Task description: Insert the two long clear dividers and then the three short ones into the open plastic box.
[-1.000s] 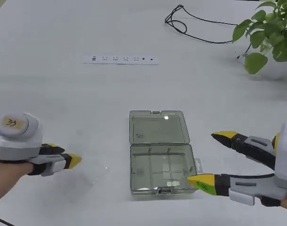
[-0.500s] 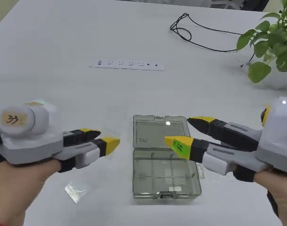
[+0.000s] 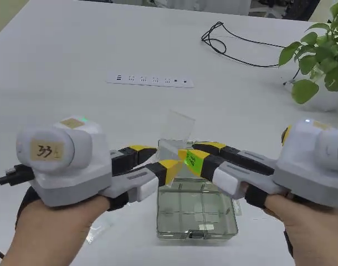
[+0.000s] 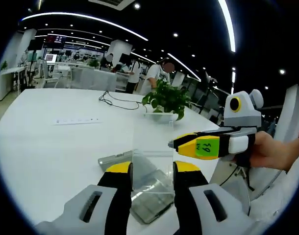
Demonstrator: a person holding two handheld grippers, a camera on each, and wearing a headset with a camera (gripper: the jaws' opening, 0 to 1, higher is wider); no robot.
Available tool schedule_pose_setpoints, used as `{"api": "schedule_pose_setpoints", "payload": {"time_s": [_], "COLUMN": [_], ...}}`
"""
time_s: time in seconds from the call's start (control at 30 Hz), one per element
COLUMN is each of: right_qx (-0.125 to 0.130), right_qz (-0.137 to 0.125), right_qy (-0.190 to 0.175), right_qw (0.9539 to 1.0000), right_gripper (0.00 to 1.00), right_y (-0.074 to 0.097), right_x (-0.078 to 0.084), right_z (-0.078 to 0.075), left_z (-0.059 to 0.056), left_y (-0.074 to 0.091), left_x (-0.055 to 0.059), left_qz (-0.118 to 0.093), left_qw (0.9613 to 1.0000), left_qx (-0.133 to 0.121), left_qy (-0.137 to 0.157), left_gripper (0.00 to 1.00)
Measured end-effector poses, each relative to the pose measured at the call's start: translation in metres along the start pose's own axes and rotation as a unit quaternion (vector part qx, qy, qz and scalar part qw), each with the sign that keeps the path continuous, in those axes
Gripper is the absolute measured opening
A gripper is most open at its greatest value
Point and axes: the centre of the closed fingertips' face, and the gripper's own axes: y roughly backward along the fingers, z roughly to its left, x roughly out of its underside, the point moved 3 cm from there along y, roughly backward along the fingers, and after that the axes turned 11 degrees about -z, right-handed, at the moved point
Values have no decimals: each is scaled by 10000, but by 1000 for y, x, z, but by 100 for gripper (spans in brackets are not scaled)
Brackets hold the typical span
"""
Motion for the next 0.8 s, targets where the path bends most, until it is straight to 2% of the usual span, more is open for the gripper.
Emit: {"api": "schedule_pose_setpoints", "payload": {"time_s": [0.2, 0.37, 0.43, 0.47, 0.57, 0.8], "right_qx": [26, 50, 134, 78, 183, 220], "right_qz": [32, 16, 4, -25, -83, -66], "right_qy": [-168, -404, -482, -540, -539, -592], "right_qw": [9999, 9992, 9987, 9985, 9983, 9980], "right_gripper": [16, 12, 8, 7, 7, 6], "right_y": [-1, -3, -3, -4, -3, -3], "right_x": [2, 3, 3, 3, 2, 1], "right_z": [0, 0, -1, 1, 1, -1], "left_z": [-5, -7, -8, -8, -8, -9], "left_y": [-2, -3, -3, -4, -4, -4], "left_x": [-4, -4, -4, -5, -6, -6], "left_qz": [-15, -15, 20, 0, -27, -39], "left_qw": [9998, 9996, 9995, 9993, 9993, 9993], "left_qx": [65, 122, 108, 123, 118, 155], "left_qy": [-191, -237, -301, -345, -344, -327], "left_gripper": [31, 31, 30, 30, 30, 31]}}
